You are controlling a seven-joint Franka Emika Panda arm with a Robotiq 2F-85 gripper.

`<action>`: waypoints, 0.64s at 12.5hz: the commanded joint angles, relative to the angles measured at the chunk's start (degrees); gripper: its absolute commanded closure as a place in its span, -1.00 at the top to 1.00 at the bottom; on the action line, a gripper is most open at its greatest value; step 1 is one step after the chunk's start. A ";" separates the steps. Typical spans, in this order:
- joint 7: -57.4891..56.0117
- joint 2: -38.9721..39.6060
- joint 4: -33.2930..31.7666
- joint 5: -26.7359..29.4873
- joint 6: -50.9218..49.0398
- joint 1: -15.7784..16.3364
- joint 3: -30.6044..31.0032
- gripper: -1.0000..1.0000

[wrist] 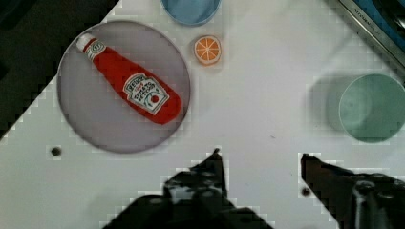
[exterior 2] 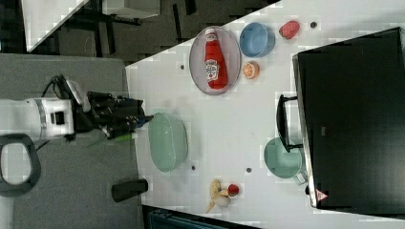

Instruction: Drag strainer left to right.

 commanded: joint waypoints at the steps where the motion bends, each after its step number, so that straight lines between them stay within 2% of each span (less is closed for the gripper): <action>1: 3.44 -22.33 -12.96 -0.72 -6.52 -0.82 -1.35 0.59; 3: 3.50 -22.21 -12.99 -0.22 -6.53 -0.50 -0.28 1.00; 5: 3.55 -21.42 -13.21 1.83 -6.52 0.72 2.98 1.00; 8: 6.06 -18.32 -13.77 3.28 -6.40 2.54 11.43 1.00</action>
